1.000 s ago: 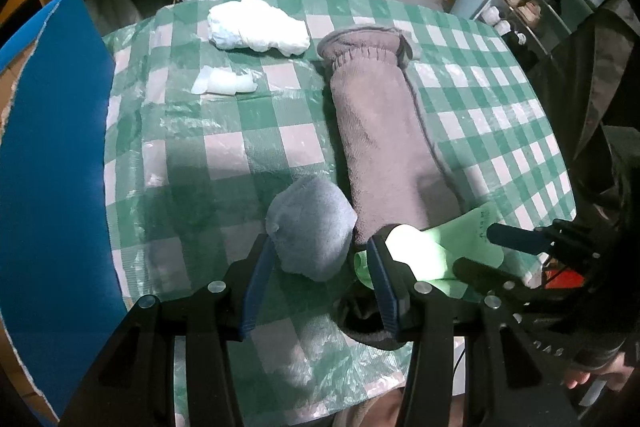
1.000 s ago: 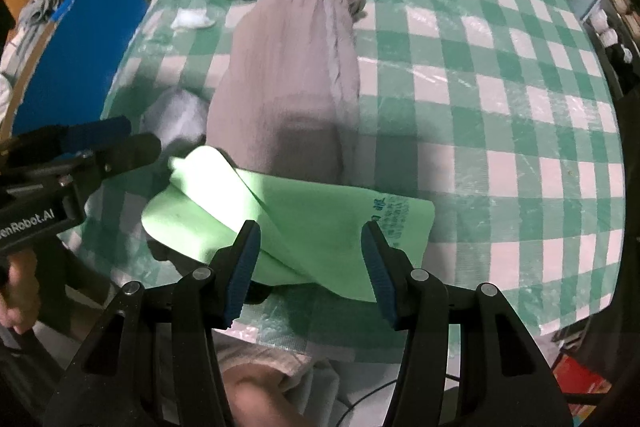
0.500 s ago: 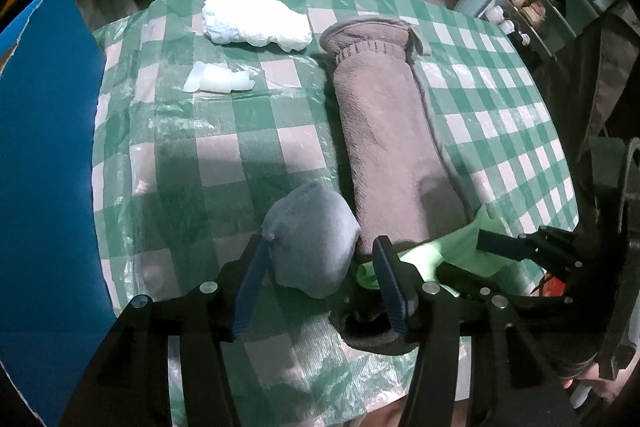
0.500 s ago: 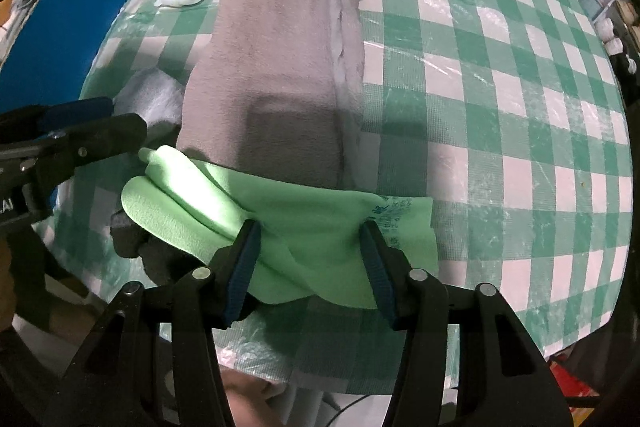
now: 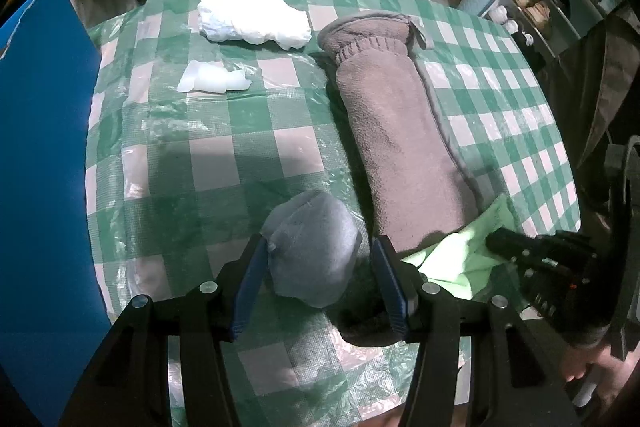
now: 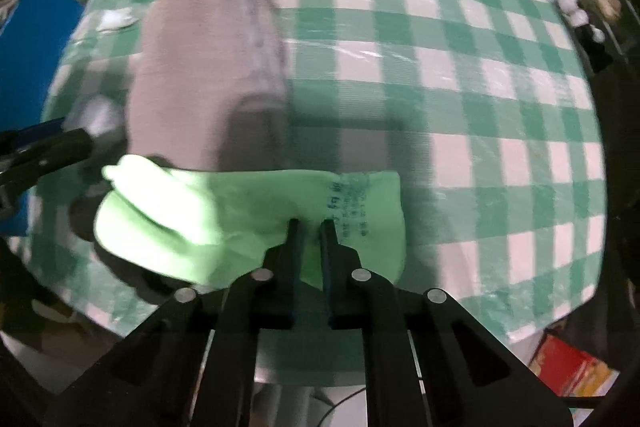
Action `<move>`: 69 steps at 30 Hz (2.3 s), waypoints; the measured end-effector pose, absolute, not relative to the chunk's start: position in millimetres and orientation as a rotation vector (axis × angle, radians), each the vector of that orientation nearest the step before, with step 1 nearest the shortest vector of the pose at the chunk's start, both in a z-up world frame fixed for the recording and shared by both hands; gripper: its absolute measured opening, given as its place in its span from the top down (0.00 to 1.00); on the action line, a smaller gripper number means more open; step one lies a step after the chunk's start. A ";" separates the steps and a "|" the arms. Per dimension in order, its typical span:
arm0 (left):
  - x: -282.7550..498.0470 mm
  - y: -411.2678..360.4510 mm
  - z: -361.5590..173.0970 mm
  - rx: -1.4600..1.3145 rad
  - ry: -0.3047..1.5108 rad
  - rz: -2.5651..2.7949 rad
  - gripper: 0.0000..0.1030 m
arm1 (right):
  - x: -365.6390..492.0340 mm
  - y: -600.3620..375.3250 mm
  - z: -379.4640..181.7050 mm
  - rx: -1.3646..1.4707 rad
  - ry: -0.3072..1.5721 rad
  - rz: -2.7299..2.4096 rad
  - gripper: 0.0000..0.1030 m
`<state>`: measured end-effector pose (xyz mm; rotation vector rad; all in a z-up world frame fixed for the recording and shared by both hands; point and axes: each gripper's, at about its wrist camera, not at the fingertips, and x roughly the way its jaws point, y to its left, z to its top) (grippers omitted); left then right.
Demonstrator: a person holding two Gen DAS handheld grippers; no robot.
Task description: Organize soft objects
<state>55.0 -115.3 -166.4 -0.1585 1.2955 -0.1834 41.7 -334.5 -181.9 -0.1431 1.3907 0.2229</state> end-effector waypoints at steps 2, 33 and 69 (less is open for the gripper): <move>54.8 -115.6 -166.7 -0.155 1.297 -0.182 0.46 | 43.2 -345.1 -179.3 -0.127 1.388 0.188 0.93; 61.2 -118.8 -177.6 -0.163 1.326 -0.206 0.39 | 57.3 -316.0 -187.3 -0.176 1.391 0.362 0.38; 57.0 -112.5 -157.6 -0.112 1.228 -0.180 0.75 | 56.0 -347.0 -142.6 -0.016 1.228 0.203 0.95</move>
